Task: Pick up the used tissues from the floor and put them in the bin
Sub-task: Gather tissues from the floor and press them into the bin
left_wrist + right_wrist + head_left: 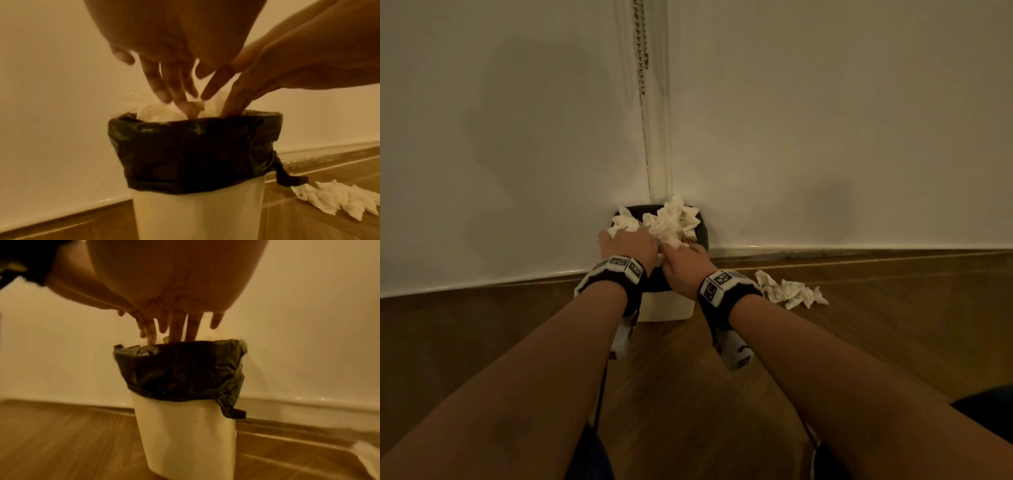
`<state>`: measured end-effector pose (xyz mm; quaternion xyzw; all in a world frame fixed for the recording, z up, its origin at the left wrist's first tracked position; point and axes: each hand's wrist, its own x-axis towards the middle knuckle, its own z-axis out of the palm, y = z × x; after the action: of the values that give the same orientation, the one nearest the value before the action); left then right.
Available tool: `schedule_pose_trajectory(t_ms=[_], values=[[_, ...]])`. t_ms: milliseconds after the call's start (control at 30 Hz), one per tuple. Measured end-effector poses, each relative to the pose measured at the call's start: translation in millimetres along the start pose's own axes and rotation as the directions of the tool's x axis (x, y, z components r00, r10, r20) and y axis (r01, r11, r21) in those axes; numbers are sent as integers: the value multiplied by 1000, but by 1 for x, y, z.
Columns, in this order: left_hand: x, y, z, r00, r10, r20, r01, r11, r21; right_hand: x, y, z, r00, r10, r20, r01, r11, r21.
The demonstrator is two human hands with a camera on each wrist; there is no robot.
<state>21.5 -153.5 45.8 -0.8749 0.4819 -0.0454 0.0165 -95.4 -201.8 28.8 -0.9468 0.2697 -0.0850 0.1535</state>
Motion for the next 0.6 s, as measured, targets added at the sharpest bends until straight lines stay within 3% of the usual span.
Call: schedule_pose_trajectory(t_ms=[100,167,233,333,400,500,600], values=[[-8,31,-21,945,94,-312,-150,975,-161,-12,23,-22,945,84,-315,-23,981,192],[-11,61,-27,895,212,-394,-318,920,-229,-21,52,-35,866,215,-452,-93,956,278],[-14,93,-24,861,320,-396,-443,853,-275,-33,88,-41,815,334,-474,-207,931,300],[-12,136,-1,853,439,-283,-516,792,-326,-52,147,-37,777,506,-375,-433,861,267],[-8,158,22,877,462,-128,-473,790,-390,-67,179,-27,743,624,-243,-579,781,235],[4,195,70,882,458,109,-373,821,-432,-89,227,-6,600,800,11,-791,591,159],[16,224,117,859,470,204,-358,836,-416,-99,262,21,456,877,151,-887,433,161]])
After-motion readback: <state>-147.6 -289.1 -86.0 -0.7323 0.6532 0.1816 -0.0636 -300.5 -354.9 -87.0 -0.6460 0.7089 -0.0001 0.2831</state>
